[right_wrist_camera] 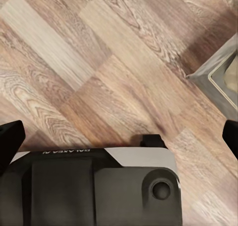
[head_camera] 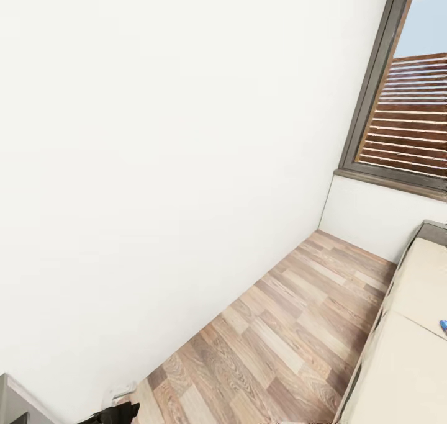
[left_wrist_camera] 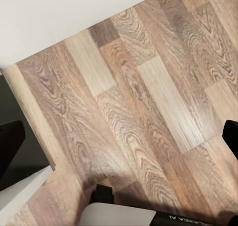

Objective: Put all the toys in the child's room - the three board games (two on the bed and one on the table), the two jigsaw puzzles on the table, and the tennis ball on the table - inside the toy box on the table in the child's room.

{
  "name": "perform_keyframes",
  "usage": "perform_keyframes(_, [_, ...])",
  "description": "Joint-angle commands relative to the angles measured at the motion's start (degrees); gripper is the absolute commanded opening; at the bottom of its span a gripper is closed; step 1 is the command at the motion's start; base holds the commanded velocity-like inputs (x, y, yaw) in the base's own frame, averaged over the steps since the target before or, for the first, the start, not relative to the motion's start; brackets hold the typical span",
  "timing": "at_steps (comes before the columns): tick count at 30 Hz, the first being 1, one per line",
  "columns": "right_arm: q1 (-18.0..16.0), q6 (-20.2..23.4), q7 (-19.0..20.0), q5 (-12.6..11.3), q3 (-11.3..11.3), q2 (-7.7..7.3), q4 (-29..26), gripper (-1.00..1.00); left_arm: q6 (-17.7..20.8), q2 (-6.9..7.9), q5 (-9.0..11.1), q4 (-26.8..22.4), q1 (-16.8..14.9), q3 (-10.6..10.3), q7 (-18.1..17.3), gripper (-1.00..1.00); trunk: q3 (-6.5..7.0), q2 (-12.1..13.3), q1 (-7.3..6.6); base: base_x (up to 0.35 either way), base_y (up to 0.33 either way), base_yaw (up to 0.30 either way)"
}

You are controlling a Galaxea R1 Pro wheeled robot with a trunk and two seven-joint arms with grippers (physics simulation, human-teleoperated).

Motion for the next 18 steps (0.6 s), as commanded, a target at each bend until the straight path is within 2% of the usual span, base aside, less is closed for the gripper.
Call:
perform_keyframes(1, [0.0,0.3,-0.2,-0.1,0.0,0.01,-0.1,1.0,0.4,-0.02,-0.1,-0.1,0.0,0.4,-0.4,1.0,-0.2,-0.1,0.04,0.021,0.002,-0.133])
perform_keyframes(9, [0.0,0.3,-0.2,-0.2,-0.1,-0.08,-0.1,1.0,0.3,-0.02,-0.1,-0.1,0.0,0.4,-0.4,1.0,-0.81,-0.1,0.04,0.027,0.001,-0.137])
perform_keyframes(18, [0.0,0.3,-0.2,-0.2,-0.2,-0.16,0.1,1.0,-0.4,-0.02,-0.1,-0.1,0.0,0.4,-0.4,1.0,-1.5,-0.1,0.04,0.151,0.069,-0.145])
